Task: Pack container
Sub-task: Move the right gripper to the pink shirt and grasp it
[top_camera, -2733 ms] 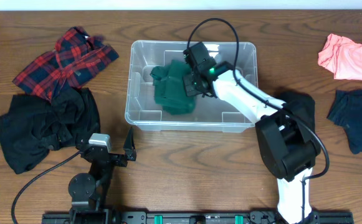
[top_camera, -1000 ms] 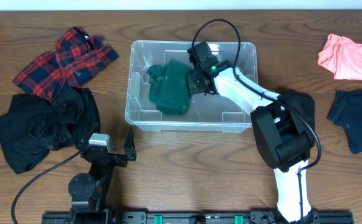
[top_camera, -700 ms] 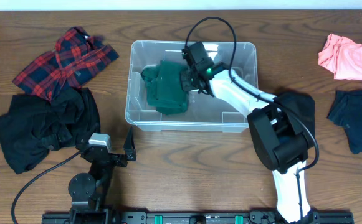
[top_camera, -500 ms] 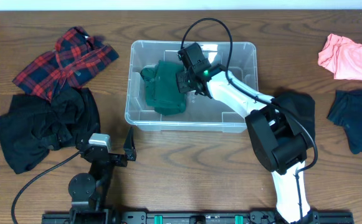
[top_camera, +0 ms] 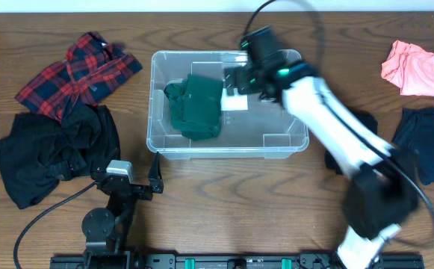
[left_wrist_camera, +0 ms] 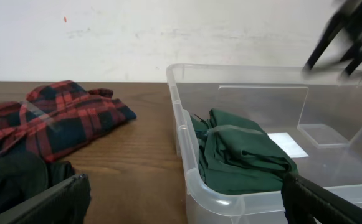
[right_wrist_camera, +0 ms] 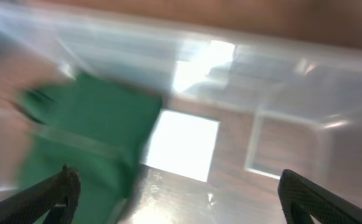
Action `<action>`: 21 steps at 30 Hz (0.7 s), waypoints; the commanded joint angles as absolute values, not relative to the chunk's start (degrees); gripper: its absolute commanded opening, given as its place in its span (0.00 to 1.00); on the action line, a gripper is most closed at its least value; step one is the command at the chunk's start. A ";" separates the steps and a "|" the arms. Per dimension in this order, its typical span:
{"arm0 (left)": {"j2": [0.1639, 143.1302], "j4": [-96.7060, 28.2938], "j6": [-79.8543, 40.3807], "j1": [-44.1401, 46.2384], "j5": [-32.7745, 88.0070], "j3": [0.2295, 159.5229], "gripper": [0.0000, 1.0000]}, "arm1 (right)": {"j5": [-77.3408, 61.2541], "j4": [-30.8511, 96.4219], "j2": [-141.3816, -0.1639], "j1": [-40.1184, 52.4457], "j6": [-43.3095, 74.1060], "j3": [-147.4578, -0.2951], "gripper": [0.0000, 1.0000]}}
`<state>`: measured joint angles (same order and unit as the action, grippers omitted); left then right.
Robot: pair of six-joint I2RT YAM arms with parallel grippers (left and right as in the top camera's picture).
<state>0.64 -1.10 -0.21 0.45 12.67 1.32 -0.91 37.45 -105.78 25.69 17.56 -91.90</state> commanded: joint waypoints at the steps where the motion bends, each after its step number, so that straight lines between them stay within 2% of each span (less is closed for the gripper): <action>1: 0.71 -2.92 -0.32 0.62 12.99 0.23 0.98 | -1.56 39.11 -97.54 20.80 17.50 -93.36 0.99; 5: 0.71 -2.92 -0.32 0.62 12.99 0.23 0.98 | -1.96 41.04 -92.75 10.96 16.64 -93.36 0.99; 9: 0.71 -2.92 -0.32 0.62 12.99 0.23 0.98 | -7.62 42.24 -93.19 -3.25 14.15 -93.25 0.99; 15: 0.71 -2.92 -0.32 0.62 12.99 0.23 0.98 | -17.28 39.79 -100.49 -21.37 9.96 -93.23 0.99; 21: 0.71 -2.92 -0.32 0.62 12.99 0.23 0.98 | -25.74 36.71 -110.32 -31.97 6.26 -93.23 0.99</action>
<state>0.64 -1.10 -0.21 0.45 12.64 1.34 -18.70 37.36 -106.56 -28.67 9.58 -93.45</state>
